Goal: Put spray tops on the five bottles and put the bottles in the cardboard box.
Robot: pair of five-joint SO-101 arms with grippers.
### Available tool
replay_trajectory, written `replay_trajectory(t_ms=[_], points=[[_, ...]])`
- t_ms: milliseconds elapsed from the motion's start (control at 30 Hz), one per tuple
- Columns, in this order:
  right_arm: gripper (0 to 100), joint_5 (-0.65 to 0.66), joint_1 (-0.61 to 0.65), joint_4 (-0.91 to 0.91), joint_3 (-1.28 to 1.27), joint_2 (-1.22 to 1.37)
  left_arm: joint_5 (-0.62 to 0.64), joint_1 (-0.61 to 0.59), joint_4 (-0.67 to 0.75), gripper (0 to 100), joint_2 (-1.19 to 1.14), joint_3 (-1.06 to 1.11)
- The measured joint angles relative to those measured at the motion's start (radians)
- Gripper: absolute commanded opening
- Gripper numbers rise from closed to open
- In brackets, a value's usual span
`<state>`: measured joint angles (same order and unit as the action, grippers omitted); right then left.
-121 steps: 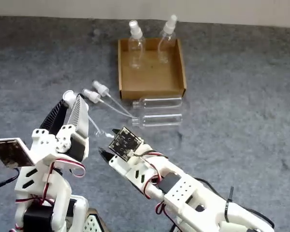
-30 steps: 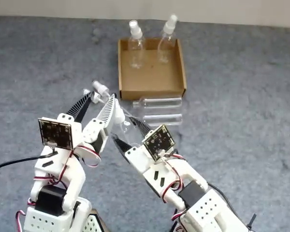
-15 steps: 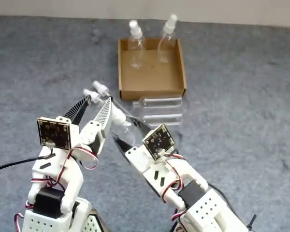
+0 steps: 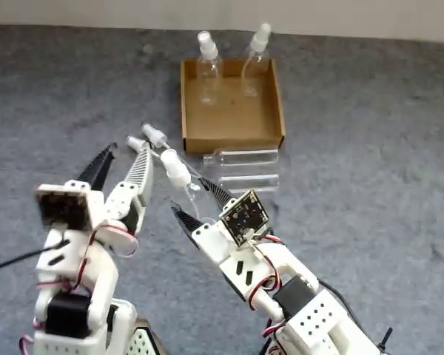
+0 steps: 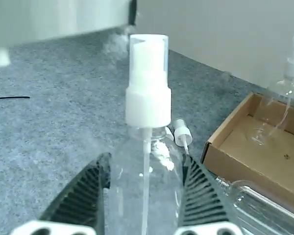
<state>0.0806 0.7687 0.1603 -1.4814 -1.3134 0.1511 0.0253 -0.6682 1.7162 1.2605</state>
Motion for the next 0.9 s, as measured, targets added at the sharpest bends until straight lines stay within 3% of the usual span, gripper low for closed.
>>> replay_trajectory(t_ms=[333, 533, 633, 900], points=[[0.5, -0.002, -0.226, 0.021, 0.120, 0.040, -0.002, -0.006, -0.064, 14, 0.086, 0.040], [0.5, -0.002, -0.233, 0.150, 0.489, 0.321, -0.089, 0.107, -0.064, 15, 0.009, 0.081], [0.5, -0.044, -0.232, 0.218, 0.687, 0.489, -0.135, 0.176, -0.066, 19, -0.006, 0.087], [0.5, -0.146, -0.158, 0.387, 0.957, 0.697, -0.140, 0.184, -0.071, 23, -0.008, 0.087]])
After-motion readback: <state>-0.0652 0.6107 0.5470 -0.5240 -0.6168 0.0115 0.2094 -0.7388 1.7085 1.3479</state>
